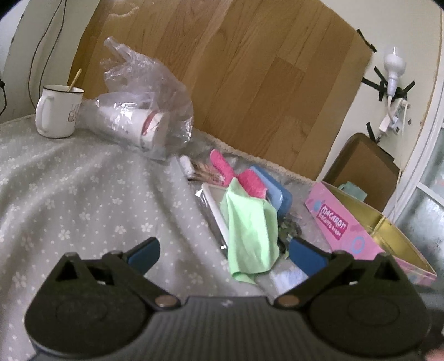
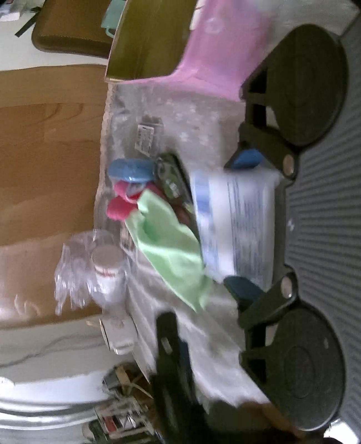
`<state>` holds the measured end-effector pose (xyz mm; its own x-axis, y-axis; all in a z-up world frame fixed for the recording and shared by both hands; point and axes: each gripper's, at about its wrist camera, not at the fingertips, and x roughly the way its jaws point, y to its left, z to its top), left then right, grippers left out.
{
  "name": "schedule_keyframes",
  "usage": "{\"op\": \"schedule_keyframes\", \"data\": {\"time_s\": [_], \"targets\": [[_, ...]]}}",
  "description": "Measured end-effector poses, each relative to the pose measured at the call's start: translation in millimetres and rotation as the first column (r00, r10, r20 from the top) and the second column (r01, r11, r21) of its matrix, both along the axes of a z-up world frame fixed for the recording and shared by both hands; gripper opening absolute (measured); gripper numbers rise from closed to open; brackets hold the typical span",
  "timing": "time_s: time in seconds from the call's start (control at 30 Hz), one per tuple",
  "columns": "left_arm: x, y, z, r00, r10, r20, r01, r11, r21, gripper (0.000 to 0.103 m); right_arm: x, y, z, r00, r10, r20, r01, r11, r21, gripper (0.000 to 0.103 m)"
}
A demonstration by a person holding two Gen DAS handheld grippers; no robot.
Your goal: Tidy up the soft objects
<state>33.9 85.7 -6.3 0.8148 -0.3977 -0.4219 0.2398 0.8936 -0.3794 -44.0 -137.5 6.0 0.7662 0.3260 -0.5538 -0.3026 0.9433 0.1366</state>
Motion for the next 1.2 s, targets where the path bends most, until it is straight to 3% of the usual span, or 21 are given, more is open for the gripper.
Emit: {"op": "schedule_keyframes", "data": {"time_s": [0.2,0.57,0.87,1.2], "targets": [[0.8,-7.7,0.6,1.000,-0.018,-0.005,0.018,0.999,0.041,0.102,-2.3,0.4,-7.5,0.998,0.003,-0.059,0.000,0.999,0.053,0.081],[4.6,-7.0,-0.5,0.999,-0.044,-0.028,0.045,0.999,0.030,0.102,-8.2,-7.3,-9.1,0.999,-0.047,-0.027,0.049,0.993,0.106,0.086],[4.8,-7.1,-0.4,0.998,-0.052,-0.030,0.053,0.998,0.023,0.102,-4.5,-43.7,-11.9,0.980,-0.189,-0.055,0.197,0.941,0.274,0.086],[3.8,-8.3,0.2,0.998,-0.051,-0.024,0.052,0.998,0.024,0.102,-10.7,-57.5,-12.1,0.981,-0.187,-0.044,0.191,0.917,0.351,0.087]]}}
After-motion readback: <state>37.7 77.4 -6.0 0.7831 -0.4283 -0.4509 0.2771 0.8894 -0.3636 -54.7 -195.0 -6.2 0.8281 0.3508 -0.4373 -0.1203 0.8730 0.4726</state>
